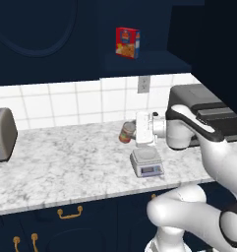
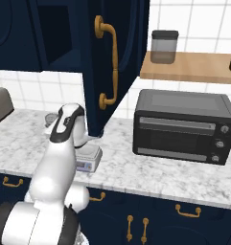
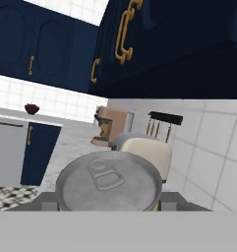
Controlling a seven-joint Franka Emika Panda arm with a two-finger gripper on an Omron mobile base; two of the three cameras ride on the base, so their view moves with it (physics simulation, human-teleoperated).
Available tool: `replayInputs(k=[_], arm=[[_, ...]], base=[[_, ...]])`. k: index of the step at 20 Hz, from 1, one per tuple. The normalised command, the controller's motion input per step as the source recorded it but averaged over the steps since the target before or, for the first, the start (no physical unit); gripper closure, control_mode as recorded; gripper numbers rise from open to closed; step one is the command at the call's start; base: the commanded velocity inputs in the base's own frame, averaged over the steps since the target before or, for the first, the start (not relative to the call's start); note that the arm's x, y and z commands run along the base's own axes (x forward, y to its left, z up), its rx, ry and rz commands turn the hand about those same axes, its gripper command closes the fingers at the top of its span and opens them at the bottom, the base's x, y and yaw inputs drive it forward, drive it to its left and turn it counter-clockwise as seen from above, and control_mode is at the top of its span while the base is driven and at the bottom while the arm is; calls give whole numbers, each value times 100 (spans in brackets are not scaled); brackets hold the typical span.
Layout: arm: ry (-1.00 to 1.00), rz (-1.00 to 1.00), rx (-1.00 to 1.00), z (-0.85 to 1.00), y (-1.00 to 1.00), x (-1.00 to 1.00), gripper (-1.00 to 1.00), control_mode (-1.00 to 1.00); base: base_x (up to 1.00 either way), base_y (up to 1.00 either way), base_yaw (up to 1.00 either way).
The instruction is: Pick the canned food and place it on the digital scale for weighing, and close the cabinet.
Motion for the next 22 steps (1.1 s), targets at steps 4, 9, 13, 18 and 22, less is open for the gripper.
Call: replayInputs(k=[4, 9, 13, 18, 22], arm=[[0, 1, 0, -15, -17, -3, 100, -100], [0, 1, 0, -30, -17, -28, 100, -100], [0, 0, 0, -14, -19, -17, 100, -100], [7, -7, -4, -18, -17, -8, 100, -100], [19, -8, -6, -9, -34, 0, 100, -100]], base=[[0, 0, 0], [0, 0, 0], [0, 0, 0], [0, 0, 0], [0, 0, 0]])
